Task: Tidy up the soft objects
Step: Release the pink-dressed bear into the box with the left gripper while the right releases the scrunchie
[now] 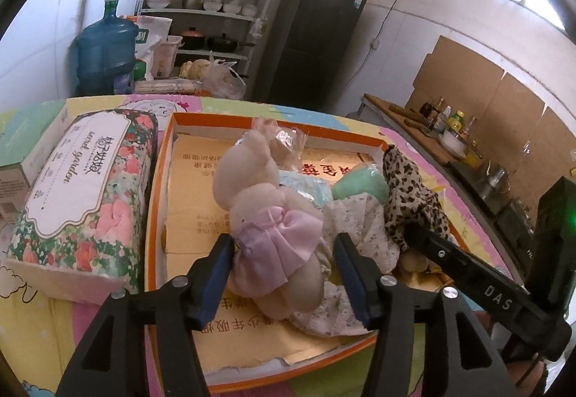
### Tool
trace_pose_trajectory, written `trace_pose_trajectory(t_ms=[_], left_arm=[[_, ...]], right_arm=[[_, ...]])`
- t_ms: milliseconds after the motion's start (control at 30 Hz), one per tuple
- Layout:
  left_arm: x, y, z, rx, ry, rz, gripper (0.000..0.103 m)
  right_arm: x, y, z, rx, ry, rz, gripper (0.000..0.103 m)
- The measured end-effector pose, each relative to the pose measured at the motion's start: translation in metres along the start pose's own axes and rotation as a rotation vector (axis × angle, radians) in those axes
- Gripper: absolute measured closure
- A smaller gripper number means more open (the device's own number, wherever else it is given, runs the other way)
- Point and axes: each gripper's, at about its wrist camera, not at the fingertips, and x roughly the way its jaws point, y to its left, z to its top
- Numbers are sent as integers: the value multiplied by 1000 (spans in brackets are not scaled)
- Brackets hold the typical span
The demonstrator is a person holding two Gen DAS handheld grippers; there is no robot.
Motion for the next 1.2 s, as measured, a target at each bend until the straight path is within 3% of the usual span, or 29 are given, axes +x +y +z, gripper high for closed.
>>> trace_pose_trajectory(t_ms=[133, 333, 600, 1200], left_arm=[[-6, -2, 0, 5, -17, -16, 32], [-14, -4, 0, 2, -27, -8, 32], [-32, -11, -1, 27, -58, 17, 32], [-71, -9, -10, 25, -107, 11, 32]], right_arm=[[-2, 3, 0, -4, 1, -9, 71], [-7, 6, -2, -8, -4, -25, 55], [-18, 9, -5, -2, -15, -49, 50], [-47, 29, -10, -25, -55, -48, 49]])
